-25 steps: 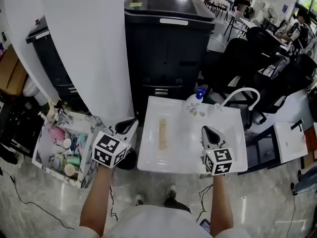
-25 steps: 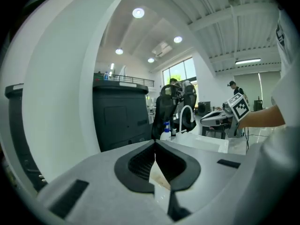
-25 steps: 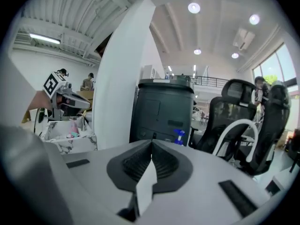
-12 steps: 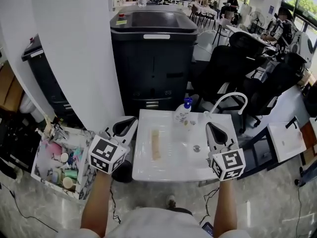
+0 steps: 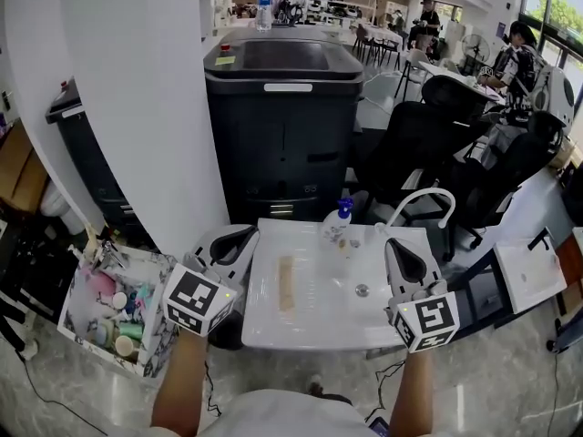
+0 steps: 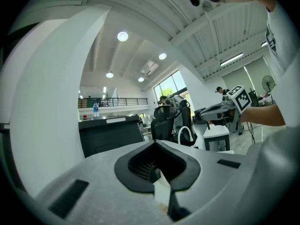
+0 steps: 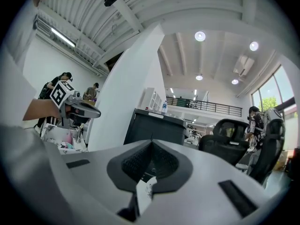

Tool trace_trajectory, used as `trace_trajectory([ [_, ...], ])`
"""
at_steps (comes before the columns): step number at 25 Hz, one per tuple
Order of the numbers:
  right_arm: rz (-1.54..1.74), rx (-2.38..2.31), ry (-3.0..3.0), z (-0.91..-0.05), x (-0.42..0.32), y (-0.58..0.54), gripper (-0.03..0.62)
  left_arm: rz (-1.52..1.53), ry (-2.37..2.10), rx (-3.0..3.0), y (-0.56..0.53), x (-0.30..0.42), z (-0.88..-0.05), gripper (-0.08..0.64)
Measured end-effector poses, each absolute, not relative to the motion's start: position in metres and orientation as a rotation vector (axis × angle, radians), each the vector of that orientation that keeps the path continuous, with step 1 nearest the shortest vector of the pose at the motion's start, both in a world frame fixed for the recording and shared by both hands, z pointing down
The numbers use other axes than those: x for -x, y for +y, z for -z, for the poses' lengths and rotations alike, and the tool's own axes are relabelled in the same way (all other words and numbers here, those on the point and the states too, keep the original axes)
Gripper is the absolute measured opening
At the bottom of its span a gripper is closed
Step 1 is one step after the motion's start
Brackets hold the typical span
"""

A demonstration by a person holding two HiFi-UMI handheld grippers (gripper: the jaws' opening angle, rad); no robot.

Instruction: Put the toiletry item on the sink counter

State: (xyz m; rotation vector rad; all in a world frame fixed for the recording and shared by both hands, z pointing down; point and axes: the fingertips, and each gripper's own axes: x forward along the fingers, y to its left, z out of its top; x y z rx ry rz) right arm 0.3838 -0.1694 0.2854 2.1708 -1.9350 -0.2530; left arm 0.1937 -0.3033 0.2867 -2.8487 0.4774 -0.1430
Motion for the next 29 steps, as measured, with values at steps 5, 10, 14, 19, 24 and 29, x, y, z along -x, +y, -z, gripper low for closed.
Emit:
trace_trajectory([
  [5,0.247,-2.164,-1.92,-0.288,-0.391,-0.172,-0.003,0.147,0.481,2.841,-0.305,-0.199,-0.286,0.01],
  [10,0.224,-2.16,-1.919,-0.296,-0.397,-0.177,-0.003,0.172,0.48,2.846,-0.309,-0.203,-0.292,0.011],
  [14,0.212,-2.151,-1.922,-0.3,-0.398,-0.181,-0.003,0.181,0.478,2.85,-0.311,-0.206,-0.295,0.011],
  [19,0.203,-2.141,-1.925,-0.303,-0.397,-0.183,-0.003,0.188,0.463,2.849,-0.311,-0.208,-0.297,0.011],
  [24,0.196,-2.141,-1.931,-0.305,-0.396,-0.184,-0.003,0.197,0.451,2.85,-0.31,-0.209,-0.298,0.011],
  [29,0.181,-2.146,-1.932,-0.307,-0.393,-0.181,-0.003,0.209,0.442,2.849,-0.307,-0.207,-0.3,0.009],
])
